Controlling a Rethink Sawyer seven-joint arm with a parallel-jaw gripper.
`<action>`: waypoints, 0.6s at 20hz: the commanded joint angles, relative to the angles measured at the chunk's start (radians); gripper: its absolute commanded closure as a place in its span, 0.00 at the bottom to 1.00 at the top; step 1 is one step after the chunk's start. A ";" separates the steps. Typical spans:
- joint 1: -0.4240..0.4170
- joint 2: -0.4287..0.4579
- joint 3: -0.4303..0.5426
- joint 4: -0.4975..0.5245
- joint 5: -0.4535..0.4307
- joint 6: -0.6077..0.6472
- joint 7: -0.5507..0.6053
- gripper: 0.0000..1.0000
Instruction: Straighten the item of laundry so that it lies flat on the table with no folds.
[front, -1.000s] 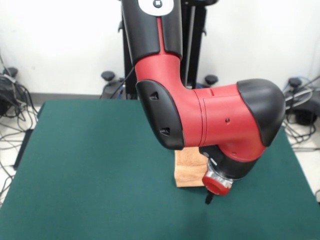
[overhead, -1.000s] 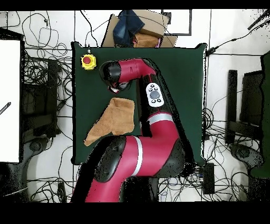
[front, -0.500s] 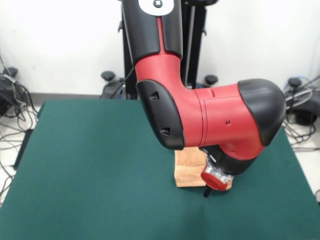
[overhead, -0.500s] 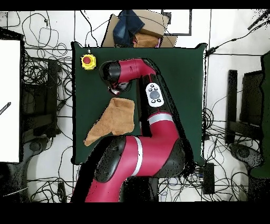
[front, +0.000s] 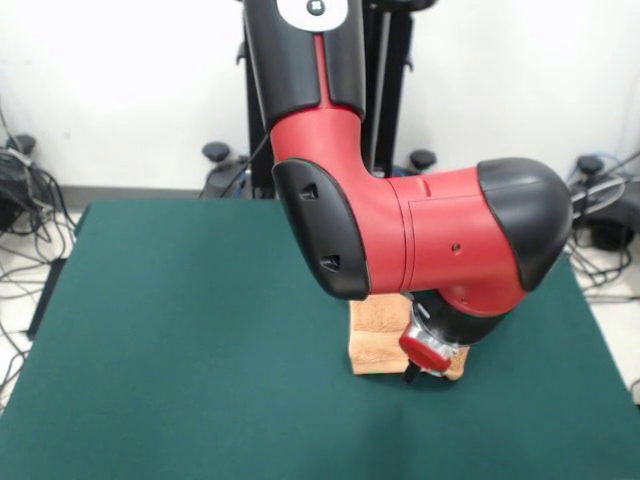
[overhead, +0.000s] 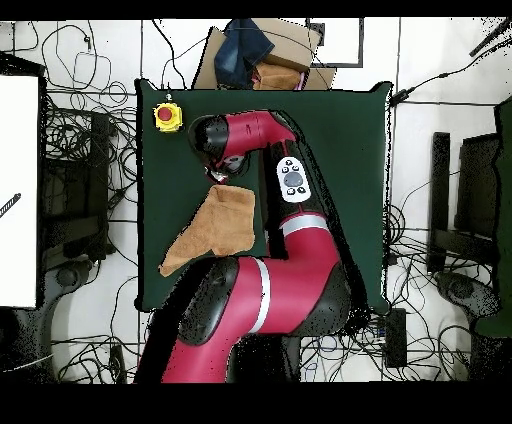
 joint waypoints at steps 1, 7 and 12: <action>-0.004 0.021 0.022 0.032 -0.053 0.049 -0.219 0.00; -0.005 0.048 0.033 0.019 -0.055 0.039 -0.239 0.00; -0.010 0.076 0.030 0.014 -0.069 0.007 -0.243 0.00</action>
